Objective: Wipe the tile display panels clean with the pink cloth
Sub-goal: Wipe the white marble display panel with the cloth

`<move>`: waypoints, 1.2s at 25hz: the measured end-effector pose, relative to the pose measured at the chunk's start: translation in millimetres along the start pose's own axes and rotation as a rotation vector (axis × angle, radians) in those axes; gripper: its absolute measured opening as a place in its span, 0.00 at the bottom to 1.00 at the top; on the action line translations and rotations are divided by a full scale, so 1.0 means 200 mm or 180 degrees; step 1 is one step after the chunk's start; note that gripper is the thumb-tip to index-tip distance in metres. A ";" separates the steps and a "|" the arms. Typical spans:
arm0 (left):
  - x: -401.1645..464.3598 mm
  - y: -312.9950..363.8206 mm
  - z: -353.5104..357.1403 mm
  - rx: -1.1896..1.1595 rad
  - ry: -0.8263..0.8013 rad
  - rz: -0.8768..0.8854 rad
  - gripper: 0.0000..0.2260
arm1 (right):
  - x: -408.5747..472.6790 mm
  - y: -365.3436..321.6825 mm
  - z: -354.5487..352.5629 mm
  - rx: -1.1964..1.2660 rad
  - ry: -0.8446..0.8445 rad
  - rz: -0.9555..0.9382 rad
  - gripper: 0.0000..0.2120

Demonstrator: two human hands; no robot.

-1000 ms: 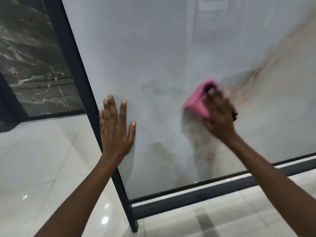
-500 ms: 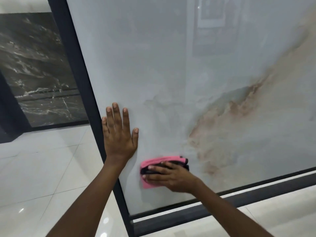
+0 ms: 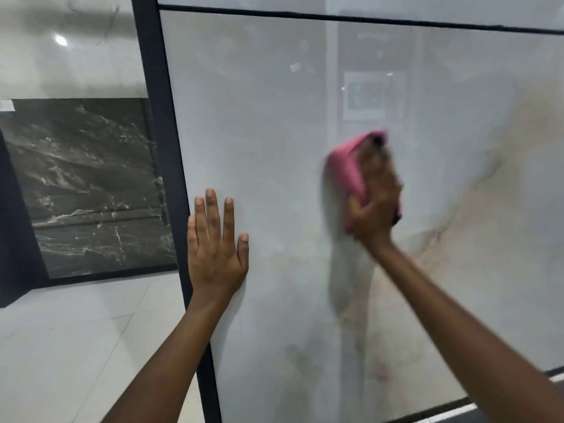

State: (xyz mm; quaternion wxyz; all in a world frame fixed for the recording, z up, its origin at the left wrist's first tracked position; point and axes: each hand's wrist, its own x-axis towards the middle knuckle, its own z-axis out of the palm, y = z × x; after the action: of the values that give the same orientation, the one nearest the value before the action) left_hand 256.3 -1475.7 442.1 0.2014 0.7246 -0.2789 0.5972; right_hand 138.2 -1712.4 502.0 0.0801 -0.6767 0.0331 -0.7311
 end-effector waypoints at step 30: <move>0.92 0.06 -0.12 -0.0283 0.0417 0.0343 0.28 | 1.01 0.22 -0.25 -0.0238 0.0033 0.1987 0.30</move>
State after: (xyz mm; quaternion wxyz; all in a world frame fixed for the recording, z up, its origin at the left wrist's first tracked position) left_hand 254.7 -1499.7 626.7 0.2187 0.6583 -0.3299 0.6403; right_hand 77.9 -1791.9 690.5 0.2756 -0.6326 0.2665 -0.6729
